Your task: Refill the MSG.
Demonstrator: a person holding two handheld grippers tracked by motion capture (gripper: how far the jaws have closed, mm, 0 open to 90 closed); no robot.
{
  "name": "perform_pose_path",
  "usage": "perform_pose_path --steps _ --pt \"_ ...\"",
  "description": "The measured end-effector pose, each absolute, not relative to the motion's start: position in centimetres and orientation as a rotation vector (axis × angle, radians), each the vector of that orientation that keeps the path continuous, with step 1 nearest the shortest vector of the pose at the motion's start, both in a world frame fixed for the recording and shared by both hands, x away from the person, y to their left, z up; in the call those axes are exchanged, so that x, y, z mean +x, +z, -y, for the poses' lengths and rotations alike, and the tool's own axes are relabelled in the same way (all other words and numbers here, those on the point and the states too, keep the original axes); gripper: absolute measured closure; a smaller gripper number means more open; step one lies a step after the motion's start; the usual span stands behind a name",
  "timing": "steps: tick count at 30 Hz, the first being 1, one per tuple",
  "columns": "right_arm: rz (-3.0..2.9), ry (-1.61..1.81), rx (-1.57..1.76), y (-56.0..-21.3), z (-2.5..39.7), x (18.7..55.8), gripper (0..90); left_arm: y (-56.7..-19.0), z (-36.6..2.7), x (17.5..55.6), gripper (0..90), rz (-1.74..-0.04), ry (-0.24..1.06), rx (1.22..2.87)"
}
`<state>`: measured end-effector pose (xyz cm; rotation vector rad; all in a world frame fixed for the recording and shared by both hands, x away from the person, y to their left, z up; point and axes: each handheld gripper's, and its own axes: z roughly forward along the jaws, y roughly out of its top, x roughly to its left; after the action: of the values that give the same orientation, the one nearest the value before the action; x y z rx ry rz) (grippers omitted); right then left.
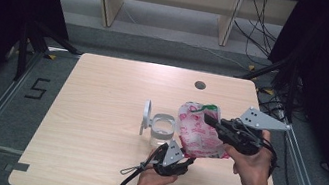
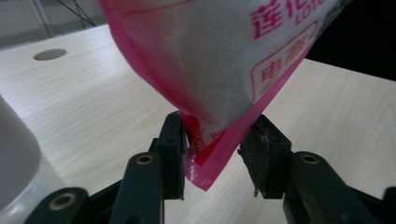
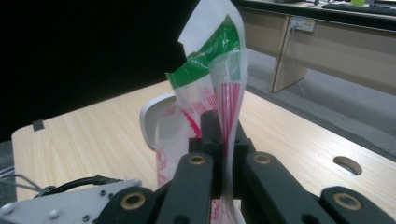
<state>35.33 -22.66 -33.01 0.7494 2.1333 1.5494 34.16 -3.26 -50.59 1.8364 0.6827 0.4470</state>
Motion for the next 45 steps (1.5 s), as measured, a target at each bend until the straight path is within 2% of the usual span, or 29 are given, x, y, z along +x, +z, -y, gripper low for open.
perform_pose_path --steps 2,6,18,45 --pt "-2.141 1.515 0.738 -33.0 22.3 35.4 90.0 -50.6 3.2 34.2 71.9 -0.689 0.426 1.812" --pt "-2.124 1.543 0.735 -32.9 21.9 35.7 90.0 -50.5 3.2 33.8 73.5 -0.704 0.429 1.788" --pt "-2.084 1.656 0.78 -33.7 20.5 37.0 90.0 -50.7 3.9 33.3 75.1 -0.736 0.36 1.731" --pt "-2.099 1.575 0.731 -33.6 17.3 39.5 90.0 -50.8 5.6 35.1 75.6 -0.769 0.365 1.628"
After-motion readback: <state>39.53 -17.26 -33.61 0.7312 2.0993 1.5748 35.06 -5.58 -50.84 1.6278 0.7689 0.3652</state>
